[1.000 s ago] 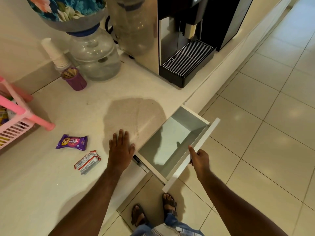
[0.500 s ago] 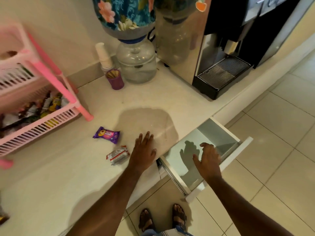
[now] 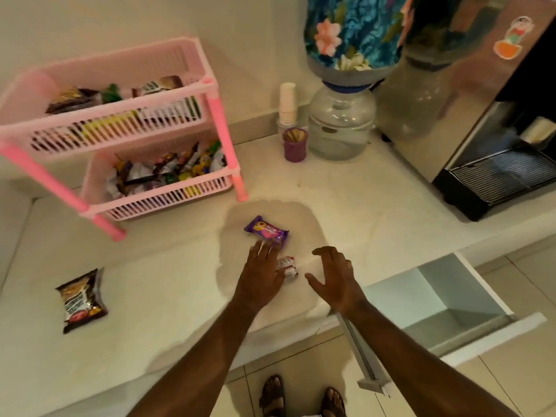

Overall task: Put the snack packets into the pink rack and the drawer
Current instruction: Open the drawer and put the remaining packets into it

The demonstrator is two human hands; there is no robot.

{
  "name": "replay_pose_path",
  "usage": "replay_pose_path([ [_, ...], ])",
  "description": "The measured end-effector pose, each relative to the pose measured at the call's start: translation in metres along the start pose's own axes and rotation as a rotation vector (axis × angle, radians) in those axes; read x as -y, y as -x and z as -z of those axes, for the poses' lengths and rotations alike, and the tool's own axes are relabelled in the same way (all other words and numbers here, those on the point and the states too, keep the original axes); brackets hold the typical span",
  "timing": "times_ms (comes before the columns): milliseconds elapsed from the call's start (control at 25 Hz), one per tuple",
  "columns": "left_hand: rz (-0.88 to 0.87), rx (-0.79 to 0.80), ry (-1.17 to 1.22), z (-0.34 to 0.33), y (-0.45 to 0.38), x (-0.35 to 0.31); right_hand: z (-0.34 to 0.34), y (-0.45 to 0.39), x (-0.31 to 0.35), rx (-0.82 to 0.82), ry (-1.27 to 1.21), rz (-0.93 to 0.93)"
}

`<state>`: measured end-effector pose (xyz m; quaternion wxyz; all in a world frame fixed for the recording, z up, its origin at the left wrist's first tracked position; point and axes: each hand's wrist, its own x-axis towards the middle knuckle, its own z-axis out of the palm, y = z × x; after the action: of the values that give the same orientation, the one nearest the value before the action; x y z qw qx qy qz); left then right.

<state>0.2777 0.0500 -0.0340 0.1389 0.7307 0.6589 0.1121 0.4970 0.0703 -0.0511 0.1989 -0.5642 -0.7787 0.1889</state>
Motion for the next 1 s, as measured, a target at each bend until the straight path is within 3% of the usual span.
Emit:
replay_pose_path([
  [360,0.201,-0.024,0.016,0.026,0.028,0.091,-0.045,-0.037,0.056,0.279,0.093,0.177],
  [760,0.013,0.091,-0.058,0.046,-0.051,0.075,-0.047,-0.032,0.052,0.222,0.176,0.130],
  [1000,-0.120,0.197,-0.308,0.038,-0.088,0.063,-0.019,-0.018,0.026,0.106,0.076,0.026],
])
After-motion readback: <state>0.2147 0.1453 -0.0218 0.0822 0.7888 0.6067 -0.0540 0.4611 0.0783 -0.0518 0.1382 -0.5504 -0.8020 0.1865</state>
